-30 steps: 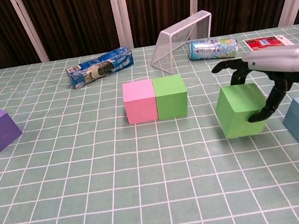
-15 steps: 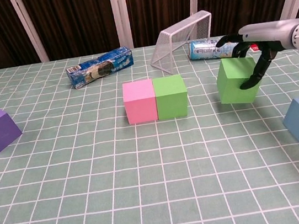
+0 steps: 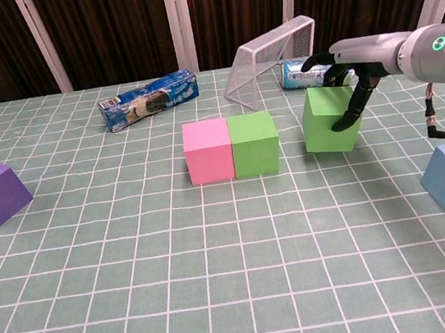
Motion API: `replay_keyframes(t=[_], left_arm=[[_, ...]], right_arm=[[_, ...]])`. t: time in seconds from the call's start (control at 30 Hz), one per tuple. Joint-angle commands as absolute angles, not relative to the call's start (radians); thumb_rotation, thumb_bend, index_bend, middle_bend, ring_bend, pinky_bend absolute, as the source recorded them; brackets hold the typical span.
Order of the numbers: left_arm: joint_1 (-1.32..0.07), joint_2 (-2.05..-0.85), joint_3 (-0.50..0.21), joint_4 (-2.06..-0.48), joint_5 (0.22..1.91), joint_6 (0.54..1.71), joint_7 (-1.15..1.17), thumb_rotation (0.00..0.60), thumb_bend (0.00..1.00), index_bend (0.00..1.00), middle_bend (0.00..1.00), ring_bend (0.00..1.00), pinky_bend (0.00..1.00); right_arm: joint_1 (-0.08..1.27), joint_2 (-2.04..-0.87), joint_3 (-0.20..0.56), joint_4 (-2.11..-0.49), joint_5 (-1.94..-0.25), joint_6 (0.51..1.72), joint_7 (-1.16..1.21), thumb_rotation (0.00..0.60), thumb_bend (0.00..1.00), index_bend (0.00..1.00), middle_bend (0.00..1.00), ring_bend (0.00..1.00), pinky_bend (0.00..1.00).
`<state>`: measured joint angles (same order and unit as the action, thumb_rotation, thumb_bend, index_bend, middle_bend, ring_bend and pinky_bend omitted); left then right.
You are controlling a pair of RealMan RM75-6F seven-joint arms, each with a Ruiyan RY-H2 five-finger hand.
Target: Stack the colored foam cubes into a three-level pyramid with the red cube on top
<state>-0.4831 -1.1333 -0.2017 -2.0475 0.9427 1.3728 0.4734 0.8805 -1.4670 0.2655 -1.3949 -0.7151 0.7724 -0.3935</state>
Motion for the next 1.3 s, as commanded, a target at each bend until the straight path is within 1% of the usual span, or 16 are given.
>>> replay_keyframes(t=[0.03, 0.3, 0.9, 1.3], left_arm=[[-0.484, -1.132, -0.205, -2.047, 0.940, 1.371, 0.471, 0.600, 0.11, 0.00, 0.01, 0.01, 0.04], [-0.483, -1.125, -0.213, -2.042, 0.929, 1.364, 0.457, 0.600, 0.11, 0.00, 0.01, 0.01, 0.04], [-0.487, -1.132, -0.217, -2.030, 0.913, 1.360, 0.463, 0.600, 0.11, 0.00, 0.01, 0.01, 0.04], [-0.489, -1.133, -0.223, -2.021, 0.899, 1.356, 0.459, 0.600, 0.11, 0.00, 0.01, 0.01, 0.04]], right_arm=[[0.894, -1.476, 0.264, -1.389, -0.700, 0.766, -0.396, 0.600, 0.24, 0.00, 0.46, 0.28, 0.06], [0.921, -1.498, 0.255, -1.365, -0.721, 0.742, -0.371, 0.600, 0.24, 0.00, 0.46, 0.28, 0.06], [0.931, -1.516, 0.245, -1.276, -0.928, 0.670, -0.199, 0.600, 0.24, 0.00, 0.46, 0.28, 0.06], [0.955, -1.538, 0.234, -1.225, -0.971, 0.639, -0.164, 0.600, 0.24, 0.00, 0.46, 0.28, 0.06]])
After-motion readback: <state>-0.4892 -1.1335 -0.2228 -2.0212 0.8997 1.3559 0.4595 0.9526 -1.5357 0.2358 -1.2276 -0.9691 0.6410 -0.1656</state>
